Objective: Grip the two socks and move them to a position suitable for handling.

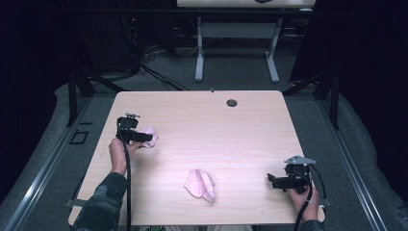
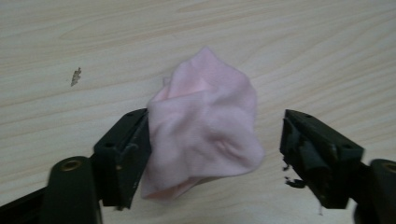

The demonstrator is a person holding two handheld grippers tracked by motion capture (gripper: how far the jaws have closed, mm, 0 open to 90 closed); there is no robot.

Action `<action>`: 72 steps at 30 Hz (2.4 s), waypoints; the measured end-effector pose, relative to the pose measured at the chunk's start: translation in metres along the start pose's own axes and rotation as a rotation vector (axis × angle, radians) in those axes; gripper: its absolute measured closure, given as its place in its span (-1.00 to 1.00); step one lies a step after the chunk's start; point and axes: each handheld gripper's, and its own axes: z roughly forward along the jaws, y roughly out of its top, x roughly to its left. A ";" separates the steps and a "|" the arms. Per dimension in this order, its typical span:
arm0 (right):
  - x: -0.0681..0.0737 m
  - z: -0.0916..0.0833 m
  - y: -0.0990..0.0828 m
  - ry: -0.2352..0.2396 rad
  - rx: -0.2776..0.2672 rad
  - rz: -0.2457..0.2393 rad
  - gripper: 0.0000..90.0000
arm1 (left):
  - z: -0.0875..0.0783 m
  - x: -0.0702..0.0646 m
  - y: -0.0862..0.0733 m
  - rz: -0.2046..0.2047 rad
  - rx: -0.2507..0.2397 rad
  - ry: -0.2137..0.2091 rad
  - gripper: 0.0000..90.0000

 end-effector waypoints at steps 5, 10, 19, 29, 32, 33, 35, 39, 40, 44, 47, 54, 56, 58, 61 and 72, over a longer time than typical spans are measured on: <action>0.000 0.000 0.000 0.000 0.001 0.000 -0.99 | 0.008 0.003 -0.002 -0.013 0.025 0.008 -0.11; 0.000 0.000 0.000 0.000 0.000 0.000 -0.99 | 0.014 0.003 -0.004 -0.009 0.054 0.022 0.12; 0.000 0.000 0.000 0.000 0.000 0.000 -0.99 | 0.022 -0.001 -0.011 0.013 0.075 0.047 0.51; 0.000 0.000 0.000 0.000 -0.001 0.001 -0.99 | 0.020 -0.002 -0.014 0.023 0.052 0.043 0.86; 0.000 0.000 0.000 -0.001 0.000 0.000 -0.99 | 0.013 0.000 -0.016 -0.009 0.015 0.017 0.87; 0.000 0.000 0.000 -0.001 0.000 0.000 -0.99 | 0.010 0.000 -0.016 -0.006 0.009 0.011 0.87; 0.000 0.000 0.000 0.000 0.005 -0.005 -0.99 | 0.004 -0.001 -0.015 -0.010 -0.013 -0.003 0.87; 0.000 0.000 0.000 0.000 0.006 -0.005 -0.99 | -0.010 -0.007 -0.013 0.023 -0.050 -0.017 0.87; 0.000 0.000 0.000 0.000 0.005 -0.004 -0.99 | -0.013 -0.010 -0.012 0.027 -0.059 -0.025 0.87; 0.000 0.000 0.000 0.000 0.000 0.001 -0.99 | -0.026 -0.024 -0.010 0.075 -0.087 -0.057 0.87; 0.000 0.000 0.000 0.000 0.005 -0.004 -0.99 | -0.032 -0.036 -0.008 0.104 -0.105 -0.080 0.87; 0.000 0.000 0.000 -0.001 0.000 0.001 -0.99 | -0.040 -0.064 -0.005 0.154 -0.129 -0.147 0.87; 0.000 0.000 0.000 -0.001 0.000 0.001 -0.99 | -0.042 -0.072 -0.004 0.170 -0.131 -0.160 0.87; 0.000 0.000 0.000 -0.001 0.000 0.001 -0.99 | -0.043 -0.081 -0.003 0.188 -0.132 -0.176 0.87; 0.000 0.000 0.000 -0.001 0.001 0.000 -0.99 | -0.043 -0.092 -0.002 0.207 -0.129 -0.192 0.87; -0.001 -0.001 0.000 0.002 0.006 -0.005 -0.99 | -0.025 -0.133 -0.004 0.247 -0.082 -0.255 0.86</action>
